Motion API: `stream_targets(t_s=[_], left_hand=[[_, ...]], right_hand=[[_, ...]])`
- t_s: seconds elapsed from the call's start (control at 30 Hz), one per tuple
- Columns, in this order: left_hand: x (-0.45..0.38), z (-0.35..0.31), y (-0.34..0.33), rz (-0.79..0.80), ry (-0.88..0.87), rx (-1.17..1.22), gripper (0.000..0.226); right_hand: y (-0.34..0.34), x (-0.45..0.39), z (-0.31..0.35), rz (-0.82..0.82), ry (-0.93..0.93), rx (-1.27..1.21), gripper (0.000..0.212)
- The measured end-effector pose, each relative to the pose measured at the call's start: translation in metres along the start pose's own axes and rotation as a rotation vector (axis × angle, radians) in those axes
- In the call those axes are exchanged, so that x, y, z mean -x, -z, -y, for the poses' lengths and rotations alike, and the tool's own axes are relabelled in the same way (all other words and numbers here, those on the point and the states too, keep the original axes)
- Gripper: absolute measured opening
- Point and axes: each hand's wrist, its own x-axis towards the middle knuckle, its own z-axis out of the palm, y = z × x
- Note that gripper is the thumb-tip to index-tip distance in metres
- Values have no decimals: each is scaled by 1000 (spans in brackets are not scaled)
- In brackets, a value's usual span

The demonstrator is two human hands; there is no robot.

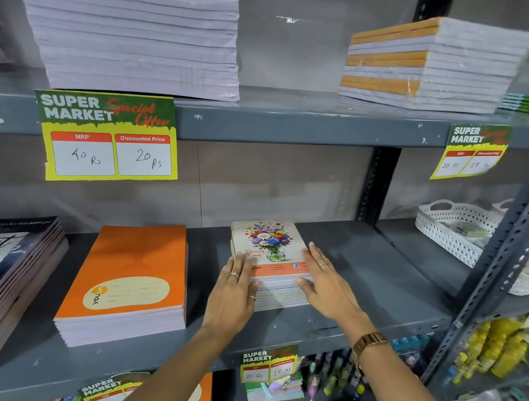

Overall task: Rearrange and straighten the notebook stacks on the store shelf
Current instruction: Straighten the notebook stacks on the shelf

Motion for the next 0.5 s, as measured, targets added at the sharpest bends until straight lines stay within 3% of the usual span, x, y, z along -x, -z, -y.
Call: stream_targets(t_s=[0.1,0.2,0.3,0.5], left_hand=[[-3,-1,3,1,-85,-136,54],[-6,-1,6,25,-106,-183,53],[-8,-1,10,32,-122,-209,52],[-8,-1,11,34,-150,-228,53]], right_hand=[[-3,-2,2,-24,96,145,61],[-8,-6,1,1,144,196,96],[-12,-9,-4,-15,166,199,105],[-11,-13,-1,-8,155,239,72]])
